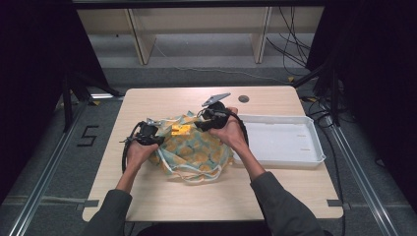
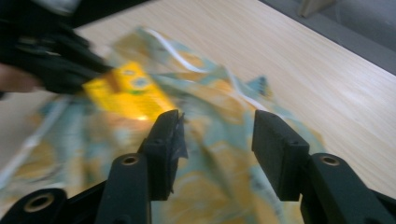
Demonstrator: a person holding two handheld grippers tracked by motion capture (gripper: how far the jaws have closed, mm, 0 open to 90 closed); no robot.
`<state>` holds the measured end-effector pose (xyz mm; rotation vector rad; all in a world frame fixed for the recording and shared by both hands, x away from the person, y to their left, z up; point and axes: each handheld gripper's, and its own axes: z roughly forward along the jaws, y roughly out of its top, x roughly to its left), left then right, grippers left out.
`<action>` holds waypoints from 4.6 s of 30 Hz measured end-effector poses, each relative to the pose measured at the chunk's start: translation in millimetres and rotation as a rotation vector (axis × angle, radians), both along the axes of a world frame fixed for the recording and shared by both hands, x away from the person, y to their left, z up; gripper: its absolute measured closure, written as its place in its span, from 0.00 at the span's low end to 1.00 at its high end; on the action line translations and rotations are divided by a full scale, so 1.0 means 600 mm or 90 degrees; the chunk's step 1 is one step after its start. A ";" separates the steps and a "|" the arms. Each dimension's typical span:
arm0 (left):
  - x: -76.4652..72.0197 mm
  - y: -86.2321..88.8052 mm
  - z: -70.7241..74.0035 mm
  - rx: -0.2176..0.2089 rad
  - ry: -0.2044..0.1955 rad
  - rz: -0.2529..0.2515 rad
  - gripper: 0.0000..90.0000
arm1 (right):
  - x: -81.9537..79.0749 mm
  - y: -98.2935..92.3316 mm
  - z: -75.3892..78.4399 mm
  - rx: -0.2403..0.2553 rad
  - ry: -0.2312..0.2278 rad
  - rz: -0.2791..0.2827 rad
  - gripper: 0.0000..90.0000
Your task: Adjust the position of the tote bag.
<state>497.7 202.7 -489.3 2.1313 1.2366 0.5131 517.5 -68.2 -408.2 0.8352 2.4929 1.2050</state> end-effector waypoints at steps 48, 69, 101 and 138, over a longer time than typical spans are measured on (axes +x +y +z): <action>0.007 0.019 0.006 -0.018 0.010 0.019 0.94 | 0.005 -0.048 -0.060 -0.066 0.001 -0.069 1.00; -0.017 0.023 0.024 -0.035 0.010 0.040 0.55 | 0.036 -0.016 -0.068 -0.127 0.057 -0.111 0.57; -0.297 0.019 0.046 -0.088 -0.042 -0.043 0.34 | 0.004 0.082 -0.006 -0.042 0.021 0.130 0.37; -0.321 0.005 -0.008 -0.082 0.027 -0.092 0.32 | 0.033 0.103 -0.053 -0.068 0.036 0.207 0.47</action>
